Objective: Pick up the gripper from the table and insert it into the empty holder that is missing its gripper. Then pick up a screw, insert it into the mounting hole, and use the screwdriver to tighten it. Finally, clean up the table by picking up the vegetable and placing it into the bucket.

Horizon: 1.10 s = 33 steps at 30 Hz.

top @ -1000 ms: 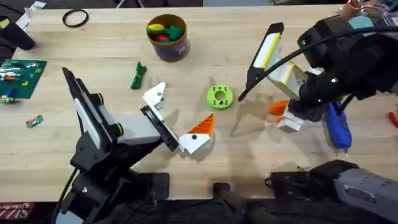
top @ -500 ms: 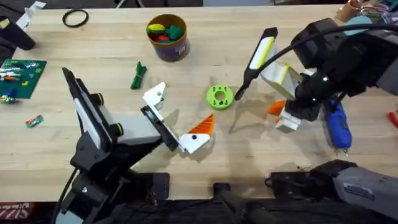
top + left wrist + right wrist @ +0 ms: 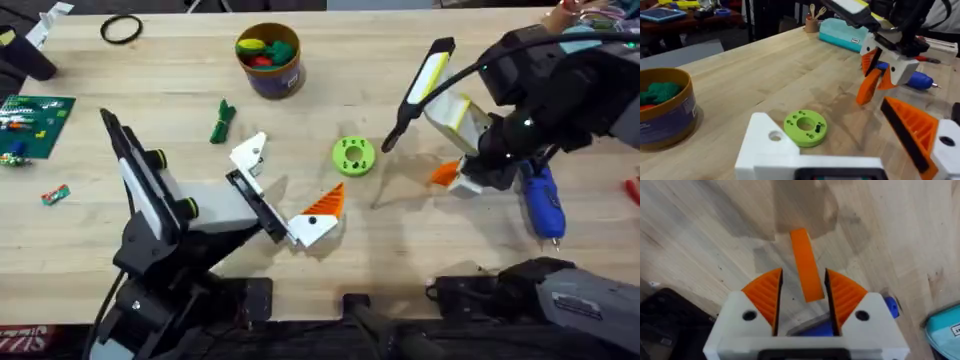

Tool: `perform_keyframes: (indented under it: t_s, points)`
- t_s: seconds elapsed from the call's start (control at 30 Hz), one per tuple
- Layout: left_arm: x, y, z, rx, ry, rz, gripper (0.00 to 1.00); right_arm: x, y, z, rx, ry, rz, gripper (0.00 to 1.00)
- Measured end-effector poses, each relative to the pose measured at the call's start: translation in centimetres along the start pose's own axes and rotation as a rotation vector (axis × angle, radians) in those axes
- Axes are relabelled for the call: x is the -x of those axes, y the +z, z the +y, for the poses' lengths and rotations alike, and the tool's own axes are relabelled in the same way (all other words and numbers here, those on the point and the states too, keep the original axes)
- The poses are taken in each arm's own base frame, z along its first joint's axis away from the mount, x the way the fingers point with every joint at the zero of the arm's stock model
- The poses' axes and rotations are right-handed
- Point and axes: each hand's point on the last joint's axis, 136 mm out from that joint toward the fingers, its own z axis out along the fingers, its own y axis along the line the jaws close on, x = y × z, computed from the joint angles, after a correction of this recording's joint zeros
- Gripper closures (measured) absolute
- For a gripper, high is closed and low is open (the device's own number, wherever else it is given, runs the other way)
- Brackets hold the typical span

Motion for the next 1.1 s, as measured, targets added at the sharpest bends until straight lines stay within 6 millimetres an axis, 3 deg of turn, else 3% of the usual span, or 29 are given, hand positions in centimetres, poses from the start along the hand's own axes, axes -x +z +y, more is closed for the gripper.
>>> perform_keyframes:
  t_s: [0.23,0.4,0.57,0.77,0.9,1.1]
  points:
    - [0.0,0.0,0.0,0.0,0.0,0.0,0.01,0.1,0.0,-0.1,-0.003,0.0,-0.004,0.514]
    - [0.0,0.0,0.0,0.0,0.0,0.0,0.01,0.1,0.0,-0.1,-0.005,-0.001,-0.005,0.671]
    - [0.0,0.0,0.0,0.0,0.0,0.0,0.01,0.3,0.0,-0.3,-0.011,-0.001,-0.015,0.978]
    - [0.0,0.0,0.0,0.0,0.0,0.0,0.01,0.5,-0.2,-0.4,-0.017,0.022,-0.023,0.993]
    - [0.0,0.0,0.0,0.0,0.0,0.0,0.01,1.6,-2.1,-1.5,-0.061,0.072,-0.085,0.994]
    - [0.0,0.0,0.0,0.0,0.0,0.0,0.01,5.2,-7.3,-2.8,-0.118,0.133,-0.34,0.994]
